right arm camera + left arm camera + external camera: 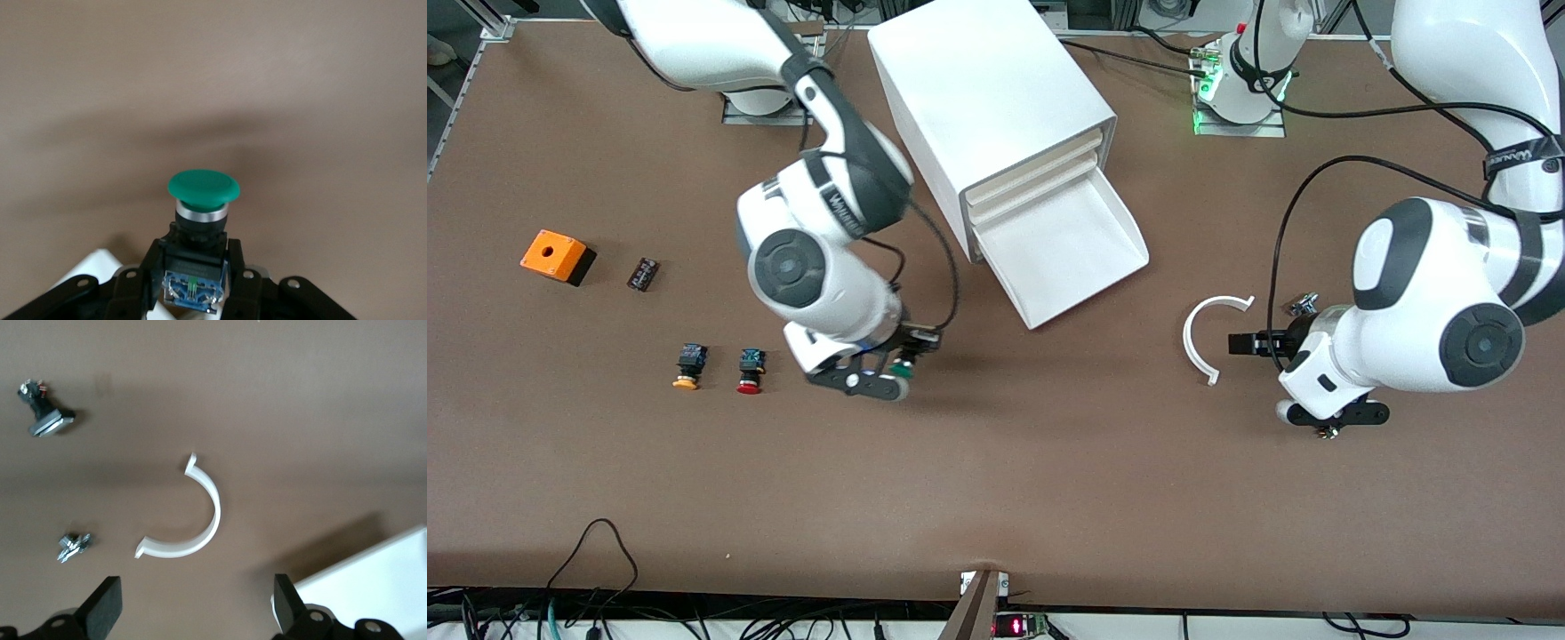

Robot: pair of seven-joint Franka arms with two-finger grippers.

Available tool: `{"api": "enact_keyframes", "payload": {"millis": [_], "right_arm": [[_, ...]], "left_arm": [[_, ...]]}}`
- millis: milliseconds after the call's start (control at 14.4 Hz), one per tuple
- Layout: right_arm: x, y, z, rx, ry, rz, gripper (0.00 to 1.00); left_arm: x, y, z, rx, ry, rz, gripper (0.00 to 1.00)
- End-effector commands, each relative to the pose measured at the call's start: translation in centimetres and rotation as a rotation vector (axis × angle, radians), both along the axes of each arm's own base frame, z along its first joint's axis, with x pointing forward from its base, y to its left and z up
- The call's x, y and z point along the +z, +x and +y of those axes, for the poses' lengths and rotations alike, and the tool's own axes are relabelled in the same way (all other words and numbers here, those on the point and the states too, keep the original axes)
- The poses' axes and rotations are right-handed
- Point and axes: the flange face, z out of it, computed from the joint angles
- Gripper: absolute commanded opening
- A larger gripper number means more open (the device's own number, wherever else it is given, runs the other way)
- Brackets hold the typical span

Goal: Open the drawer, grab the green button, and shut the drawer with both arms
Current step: 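Lift the green button out and carry it beside the red button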

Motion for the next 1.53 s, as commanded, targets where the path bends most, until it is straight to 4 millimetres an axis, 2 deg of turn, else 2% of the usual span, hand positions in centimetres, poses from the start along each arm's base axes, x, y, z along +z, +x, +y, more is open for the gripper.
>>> {"api": "enact_keyframes", "payload": {"millis": [0, 139, 279, 418, 906, 1115, 1184, 1254, 1324, 1393, 1463], "right_arm": [[-1.7, -0.3, -5.6, 0.111, 0.008, 0.046, 0.00], [-3.4, -0.1, -8.7, 0.158, 0.009, 0.056, 0.00], [-5.8, -0.3, -12.9, 0.211, 0.018, 0.035, 0.00], [-8.7, -1.4, -15.2, 0.224, 0.016, 0.005, 0.00], [-17.4, -4.6, -17.5, 0.218, 0.000, -0.093, 0.00], [-19.1, -4.6, -17.6, 0.213, -0.002, -0.095, 0.00], [-19.3, -4.5, -17.7, 0.212, -0.002, -0.093, 0.01], [-19.2, -4.4, -17.8, 0.206, -0.002, -0.093, 0.28], [-19.0, -4.2, -18.1, 0.198, -0.002, -0.095, 0.69], [-18.9, -4.0, -18.3, 0.186, -0.001, -0.097, 0.99], [-18.5, -3.8, -18.6, 0.183, 0.000, -0.104, 0.99]], "left_arm": [[-1.0, -6.4, -0.1, 0.016, 0.043, -0.107, 1.00], [-3.0, -8.5, -1.0, 0.098, 0.051, -0.147, 1.00], [-4.6, -9.6, -3.9, 0.202, 0.051, -0.159, 1.00], [-6.8, -10.5, -6.0, 0.309, 0.059, -0.157, 1.00], [-13.0, -11.8, -12.8, 0.481, 0.052, -0.156, 1.00], [-14.7, -13.3, -15.9, 0.495, 0.059, -0.142, 1.00], [-14.9, -13.7, -16.3, 0.487, 0.062, -0.137, 1.00], [-15.1, -13.9, -16.3, 0.484, 0.066, -0.132, 1.00], [-15.3, -14.0, -16.2, 0.485, 0.069, -0.130, 1.00], [-15.4, -14.0, -16.3, 0.482, 0.070, -0.130, 1.00], [-15.8, -14.0, -16.2, 0.476, 0.077, -0.131, 1.00]]}}
